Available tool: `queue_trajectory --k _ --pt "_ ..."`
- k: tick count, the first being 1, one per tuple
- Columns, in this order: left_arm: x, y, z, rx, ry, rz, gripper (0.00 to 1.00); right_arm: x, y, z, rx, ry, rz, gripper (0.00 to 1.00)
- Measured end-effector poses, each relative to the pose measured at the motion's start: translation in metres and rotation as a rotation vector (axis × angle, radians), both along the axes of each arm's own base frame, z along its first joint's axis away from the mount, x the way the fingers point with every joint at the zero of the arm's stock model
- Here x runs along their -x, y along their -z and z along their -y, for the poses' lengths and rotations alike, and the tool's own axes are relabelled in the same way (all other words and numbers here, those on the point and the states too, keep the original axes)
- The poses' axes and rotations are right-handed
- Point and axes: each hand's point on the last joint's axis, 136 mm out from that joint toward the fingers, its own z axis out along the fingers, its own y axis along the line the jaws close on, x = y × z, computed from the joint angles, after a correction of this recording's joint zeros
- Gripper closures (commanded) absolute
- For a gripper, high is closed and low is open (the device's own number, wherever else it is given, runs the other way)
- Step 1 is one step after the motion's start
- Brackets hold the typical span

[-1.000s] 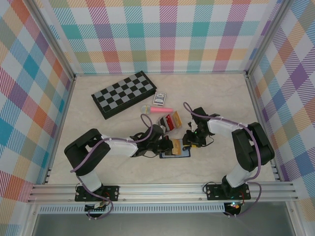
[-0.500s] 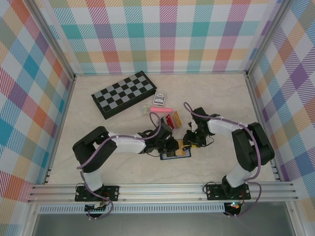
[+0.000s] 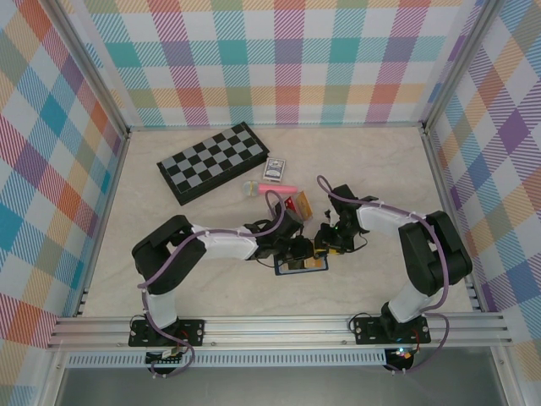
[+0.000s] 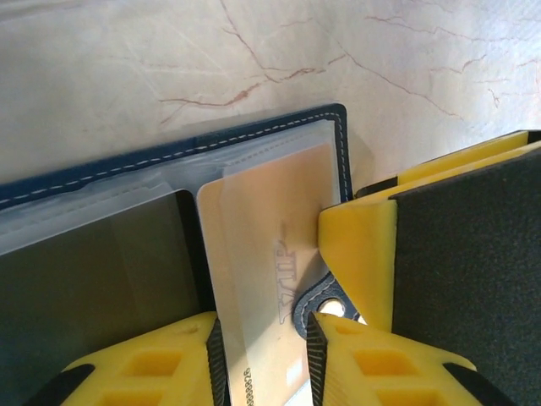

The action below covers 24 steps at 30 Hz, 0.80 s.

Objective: Put the credit cards into the card holder

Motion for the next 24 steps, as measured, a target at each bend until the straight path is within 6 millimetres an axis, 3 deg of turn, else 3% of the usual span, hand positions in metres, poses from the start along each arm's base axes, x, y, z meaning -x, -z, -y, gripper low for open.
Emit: queue_trajectory --k 9,14,19,22,24 --pt "0.001 -0.004 0.002 0.002 0.012 0.016 0.52 -0.004 -0.002 0.017 0.092 0.049 0.034 0.59" --pt "0.009 -0.005 -0.014 -0.042 -0.005 0.033 0.51 -0.005 -0.005 0.026 0.138 0.056 0.056 0.59" --pt "0.011 -0.002 -0.027 -0.084 -0.029 0.045 0.55 -0.006 -0.011 0.028 0.144 0.058 0.078 0.60" --pt "0.011 -0.002 -0.033 -0.099 -0.041 0.050 0.62 -0.006 -0.019 0.022 0.099 0.046 0.097 0.63" --pt "0.011 -0.003 -0.035 -0.105 -0.048 0.056 0.72 -0.004 -0.024 0.017 0.060 0.040 0.105 0.71"
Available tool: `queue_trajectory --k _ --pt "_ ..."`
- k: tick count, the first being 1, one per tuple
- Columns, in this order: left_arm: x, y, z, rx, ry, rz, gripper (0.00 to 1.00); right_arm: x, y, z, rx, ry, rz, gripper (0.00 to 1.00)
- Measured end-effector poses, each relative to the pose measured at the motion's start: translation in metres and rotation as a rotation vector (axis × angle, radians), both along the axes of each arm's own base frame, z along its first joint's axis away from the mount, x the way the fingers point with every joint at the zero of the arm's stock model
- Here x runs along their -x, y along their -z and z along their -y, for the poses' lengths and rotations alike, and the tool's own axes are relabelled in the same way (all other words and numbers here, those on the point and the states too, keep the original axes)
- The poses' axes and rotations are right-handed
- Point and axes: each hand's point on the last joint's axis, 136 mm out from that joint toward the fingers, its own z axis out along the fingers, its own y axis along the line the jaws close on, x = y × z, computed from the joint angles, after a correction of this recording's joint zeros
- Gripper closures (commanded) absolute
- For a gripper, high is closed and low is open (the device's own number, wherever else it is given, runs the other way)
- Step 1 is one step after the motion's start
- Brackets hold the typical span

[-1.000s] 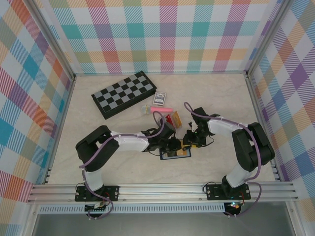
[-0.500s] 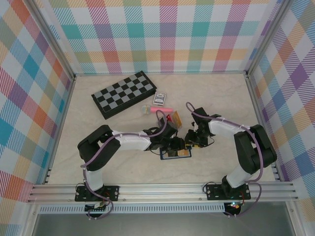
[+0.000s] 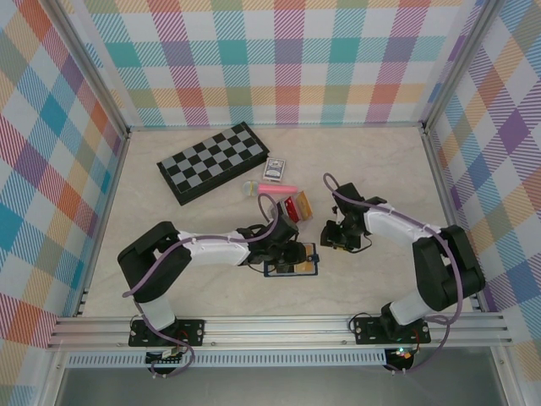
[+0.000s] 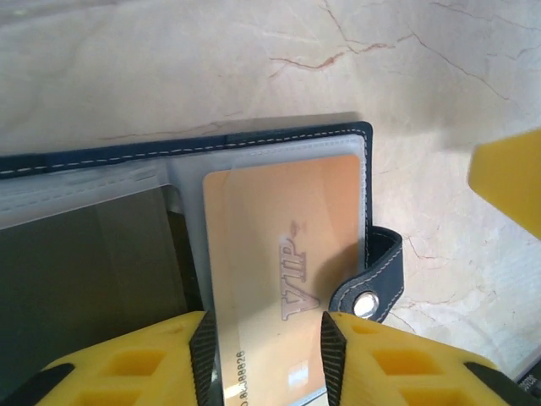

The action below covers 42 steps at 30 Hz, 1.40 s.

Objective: Put the credit cards into the card holder

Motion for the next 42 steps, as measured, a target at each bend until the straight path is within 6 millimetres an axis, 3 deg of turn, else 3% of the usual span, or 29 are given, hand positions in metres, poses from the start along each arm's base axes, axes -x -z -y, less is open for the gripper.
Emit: queue_trajectory --k 2,6,9,12,15,31,42 --pt "-0.001 -0.002 -0.002 -0.003 -0.007 0.008 0.76 0.004 -0.004 -0.005 -0.041 -0.007 0.004 0.75" --pt "-0.003 -0.006 -0.008 -0.021 -0.025 0.024 0.77 0.009 -0.008 -0.014 -0.099 -0.021 -0.001 0.74" --pt "-0.002 -0.003 -0.016 -0.059 -0.037 0.025 0.78 0.011 -0.010 -0.022 -0.130 -0.036 -0.005 0.67" --pt "-0.001 0.002 -0.025 -0.103 -0.047 0.018 0.78 0.015 -0.011 -0.028 -0.140 -0.061 -0.008 0.52" --pt "0.000 0.004 -0.028 -0.117 -0.051 0.016 0.81 0.021 -0.009 -0.034 -0.127 -0.090 -0.012 0.49" --pt "-0.003 0.007 -0.039 -0.164 -0.079 0.028 0.83 0.036 0.013 -0.049 0.097 -0.231 -0.030 0.38" --pt "-0.002 0.005 -0.046 -0.169 -0.089 0.043 0.84 0.033 0.012 -0.040 0.236 -0.259 0.007 0.37"
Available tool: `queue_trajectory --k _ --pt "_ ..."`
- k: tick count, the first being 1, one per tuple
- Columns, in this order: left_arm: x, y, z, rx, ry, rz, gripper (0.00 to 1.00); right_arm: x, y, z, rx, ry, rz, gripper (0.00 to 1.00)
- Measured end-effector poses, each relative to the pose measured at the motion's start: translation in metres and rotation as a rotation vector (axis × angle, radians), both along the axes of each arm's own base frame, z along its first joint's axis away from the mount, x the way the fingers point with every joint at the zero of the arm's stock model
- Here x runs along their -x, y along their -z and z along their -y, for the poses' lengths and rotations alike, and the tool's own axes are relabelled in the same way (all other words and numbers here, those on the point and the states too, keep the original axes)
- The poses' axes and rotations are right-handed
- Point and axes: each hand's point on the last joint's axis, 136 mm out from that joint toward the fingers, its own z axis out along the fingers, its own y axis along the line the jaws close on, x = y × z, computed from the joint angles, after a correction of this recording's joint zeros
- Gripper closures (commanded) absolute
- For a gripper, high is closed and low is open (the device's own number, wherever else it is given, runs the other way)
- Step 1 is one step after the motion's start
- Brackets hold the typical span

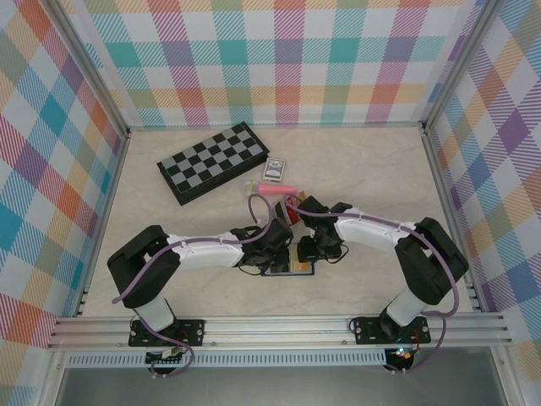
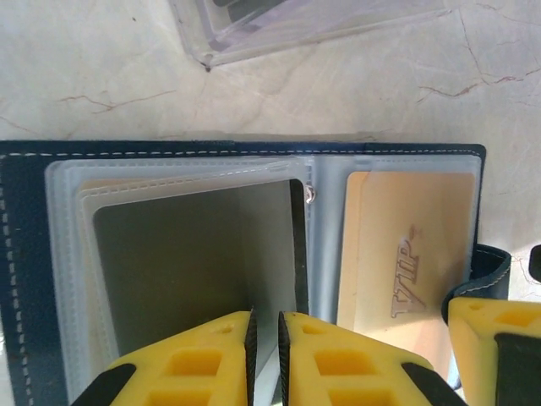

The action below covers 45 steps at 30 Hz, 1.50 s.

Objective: Put the credit cards into the card holder

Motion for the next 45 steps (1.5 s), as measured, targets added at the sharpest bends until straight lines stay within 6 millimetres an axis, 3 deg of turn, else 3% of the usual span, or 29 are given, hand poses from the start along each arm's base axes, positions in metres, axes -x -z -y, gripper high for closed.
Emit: queue_trajectory --k 6,12,19,25,33,38,45 --pt "0.001 -0.001 -0.003 -0.005 -0.004 0.005 0.84 -0.003 0.002 0.015 0.086 0.009 0.018 0.42" --pt "0.001 -0.002 -0.004 -0.003 -0.004 0.005 0.83 -0.004 -0.004 0.026 0.133 0.032 0.046 0.53" --pt "0.000 -0.009 -0.006 0.002 -0.011 0.023 0.77 -0.007 -0.013 0.037 0.173 0.046 0.078 0.56" --pt "-0.002 -0.015 -0.013 0.013 -0.035 0.026 0.65 -0.011 -0.015 0.043 0.183 0.067 0.087 0.71" --pt "0.000 0.005 -0.031 0.060 -0.110 -0.056 0.50 -0.020 -0.013 0.048 0.127 0.129 0.065 0.80" --pt "-0.003 0.002 -0.014 0.144 -0.106 -0.070 0.49 -0.020 -0.008 0.050 0.070 0.168 0.036 0.81" --pt "-0.005 0.004 -0.004 0.190 -0.110 -0.095 0.49 -0.028 -0.011 0.054 -0.031 0.225 0.026 0.75"
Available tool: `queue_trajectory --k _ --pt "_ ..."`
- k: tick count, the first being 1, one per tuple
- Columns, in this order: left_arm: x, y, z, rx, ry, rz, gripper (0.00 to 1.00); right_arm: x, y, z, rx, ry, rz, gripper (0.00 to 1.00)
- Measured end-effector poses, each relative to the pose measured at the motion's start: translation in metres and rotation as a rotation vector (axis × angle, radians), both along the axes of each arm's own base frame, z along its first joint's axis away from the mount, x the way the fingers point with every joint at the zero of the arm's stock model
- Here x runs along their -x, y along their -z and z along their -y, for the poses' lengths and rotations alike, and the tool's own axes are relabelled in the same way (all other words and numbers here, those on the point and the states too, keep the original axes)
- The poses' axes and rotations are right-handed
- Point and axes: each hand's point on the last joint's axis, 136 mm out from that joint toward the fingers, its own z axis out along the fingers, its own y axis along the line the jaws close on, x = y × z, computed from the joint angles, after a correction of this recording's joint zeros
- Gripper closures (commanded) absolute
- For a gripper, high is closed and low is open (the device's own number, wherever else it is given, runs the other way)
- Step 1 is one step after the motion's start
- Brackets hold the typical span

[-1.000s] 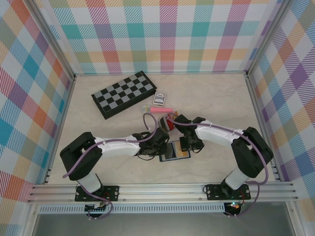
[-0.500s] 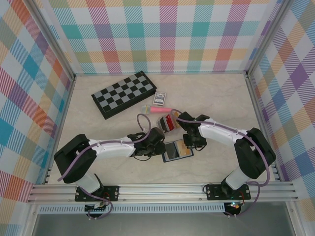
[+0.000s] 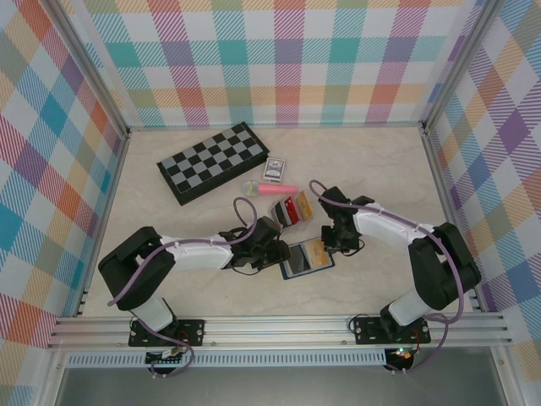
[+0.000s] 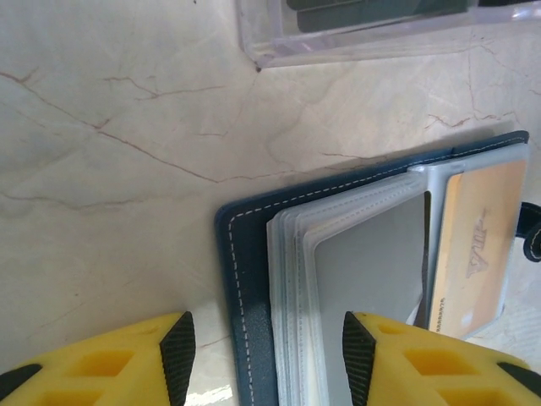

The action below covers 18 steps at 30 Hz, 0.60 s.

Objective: Put the credit cards into the card holder

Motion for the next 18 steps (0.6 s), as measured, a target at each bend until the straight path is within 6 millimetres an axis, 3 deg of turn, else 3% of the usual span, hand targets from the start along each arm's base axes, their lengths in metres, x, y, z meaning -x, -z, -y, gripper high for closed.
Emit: queue_trajectory --k 11,13,15,18 --pt "0.000 0.001 0.001 0.002 0.002 -0.006 0.49 -0.019 -0.004 0.028 -0.059 0.119 0.008 0.72" --pt "0.000 0.001 0.001 0.002 0.002 -0.006 0.49 -0.020 -0.005 0.029 -0.073 0.120 0.007 0.64" --pt "0.000 0.001 0.001 0.001 0.003 -0.008 0.50 -0.021 -0.012 0.022 -0.121 0.095 0.018 0.47" --pt "0.000 0.001 0.001 -0.001 0.003 -0.009 0.49 -0.022 -0.025 0.004 -0.227 0.045 0.043 0.40"
